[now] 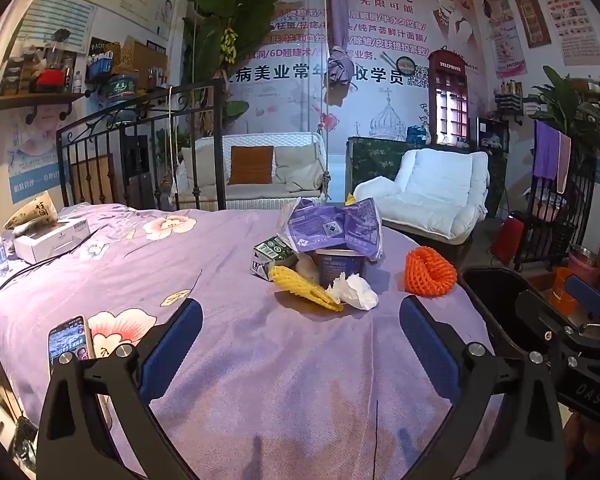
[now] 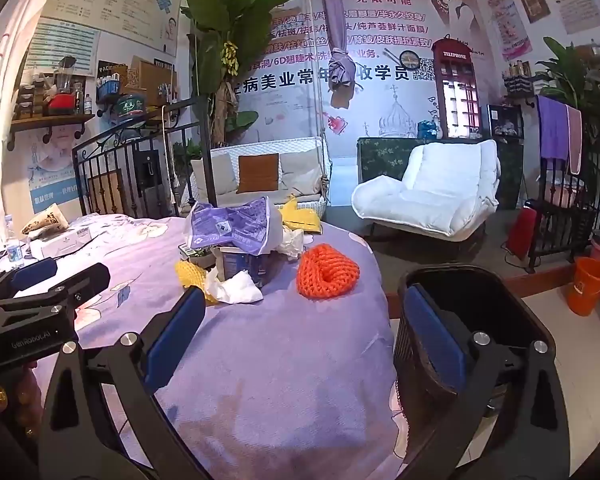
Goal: Collect trash
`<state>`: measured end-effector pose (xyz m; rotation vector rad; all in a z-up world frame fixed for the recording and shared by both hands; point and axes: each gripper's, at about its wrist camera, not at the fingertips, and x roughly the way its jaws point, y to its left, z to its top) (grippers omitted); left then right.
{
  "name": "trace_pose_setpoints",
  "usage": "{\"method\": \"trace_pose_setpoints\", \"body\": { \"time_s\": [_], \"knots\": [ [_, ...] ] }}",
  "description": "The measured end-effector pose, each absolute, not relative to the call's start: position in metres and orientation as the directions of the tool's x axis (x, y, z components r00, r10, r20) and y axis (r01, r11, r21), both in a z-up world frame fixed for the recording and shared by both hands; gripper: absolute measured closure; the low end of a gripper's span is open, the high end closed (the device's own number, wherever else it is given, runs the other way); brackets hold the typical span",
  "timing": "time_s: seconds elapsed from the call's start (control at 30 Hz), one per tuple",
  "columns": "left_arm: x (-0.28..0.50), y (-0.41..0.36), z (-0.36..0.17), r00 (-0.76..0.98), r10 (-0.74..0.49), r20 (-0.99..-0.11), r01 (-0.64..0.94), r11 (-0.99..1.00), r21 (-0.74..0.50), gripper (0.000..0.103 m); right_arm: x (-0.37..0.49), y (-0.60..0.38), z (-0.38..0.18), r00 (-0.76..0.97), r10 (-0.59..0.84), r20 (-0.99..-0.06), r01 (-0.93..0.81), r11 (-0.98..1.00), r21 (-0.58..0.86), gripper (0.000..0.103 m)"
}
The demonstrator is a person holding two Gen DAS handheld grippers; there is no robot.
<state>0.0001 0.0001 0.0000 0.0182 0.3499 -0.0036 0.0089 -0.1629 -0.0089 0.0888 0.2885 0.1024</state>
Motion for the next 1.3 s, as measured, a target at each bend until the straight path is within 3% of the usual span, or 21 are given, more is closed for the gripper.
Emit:
{"method": "trace_pose_setpoints", "body": {
  "time_s": [1.3],
  "knots": [
    [0.0016,0.0008,-0.0042,0.933,-0.011,-0.36,0.014,1.0,0.006,0.005,0.0174,-0.1543,-0.0149,0.944,0.138,-0.298,-0.107,0.987,0.121,0.004]
  ]
}}
